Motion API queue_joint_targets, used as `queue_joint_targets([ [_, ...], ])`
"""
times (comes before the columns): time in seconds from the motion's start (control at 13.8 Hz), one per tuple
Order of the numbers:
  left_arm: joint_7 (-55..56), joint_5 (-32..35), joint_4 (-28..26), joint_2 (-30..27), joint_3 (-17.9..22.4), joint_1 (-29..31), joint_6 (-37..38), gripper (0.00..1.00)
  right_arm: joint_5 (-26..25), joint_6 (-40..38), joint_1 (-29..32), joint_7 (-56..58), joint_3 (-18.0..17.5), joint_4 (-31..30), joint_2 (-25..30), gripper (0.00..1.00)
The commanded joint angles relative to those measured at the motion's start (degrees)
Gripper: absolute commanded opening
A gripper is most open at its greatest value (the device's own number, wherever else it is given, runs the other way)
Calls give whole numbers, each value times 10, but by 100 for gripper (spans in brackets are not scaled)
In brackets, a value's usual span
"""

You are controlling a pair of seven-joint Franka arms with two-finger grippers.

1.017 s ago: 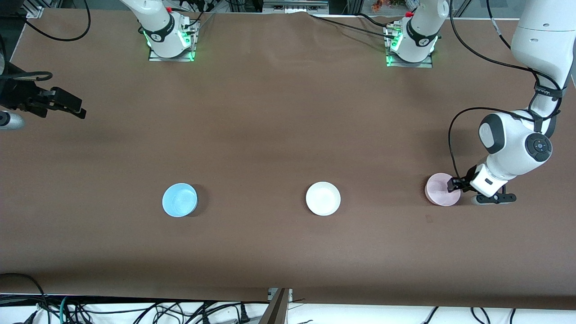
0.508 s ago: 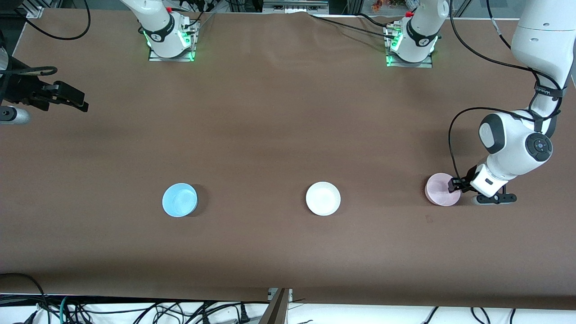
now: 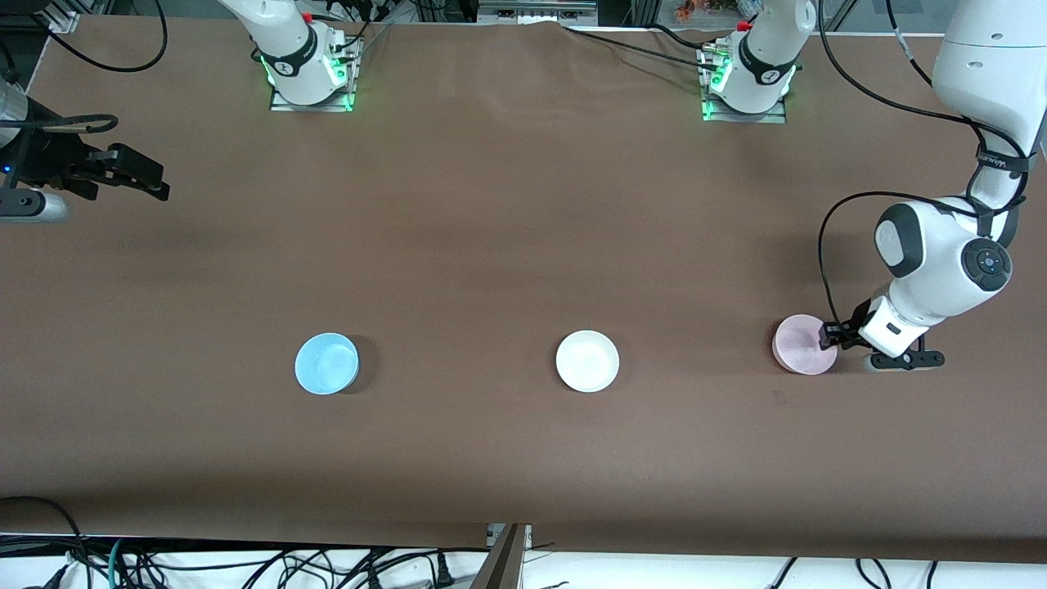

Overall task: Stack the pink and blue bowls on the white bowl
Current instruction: 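Close the left gripper on the pink bowl's rim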

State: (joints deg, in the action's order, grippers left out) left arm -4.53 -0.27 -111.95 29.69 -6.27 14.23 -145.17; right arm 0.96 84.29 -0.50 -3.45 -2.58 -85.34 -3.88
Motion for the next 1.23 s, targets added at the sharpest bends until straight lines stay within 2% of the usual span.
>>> queue_joint_targets([
  [0.0, -2, 12, -4, -6, -1, 2, 9, 42, -10, 0, 1, 2, -2, -15, 16, 100],
  [0.65, -3, 13, -4, 2, -1, 4, 5, 37, -10, 0, 1, 2, -2, -15, 16, 100],
  [1.16, -3, 13, -3, 3, -1, 4, 3, 25, -10, 0, 1, 2, -2, -14, 16, 100],
])
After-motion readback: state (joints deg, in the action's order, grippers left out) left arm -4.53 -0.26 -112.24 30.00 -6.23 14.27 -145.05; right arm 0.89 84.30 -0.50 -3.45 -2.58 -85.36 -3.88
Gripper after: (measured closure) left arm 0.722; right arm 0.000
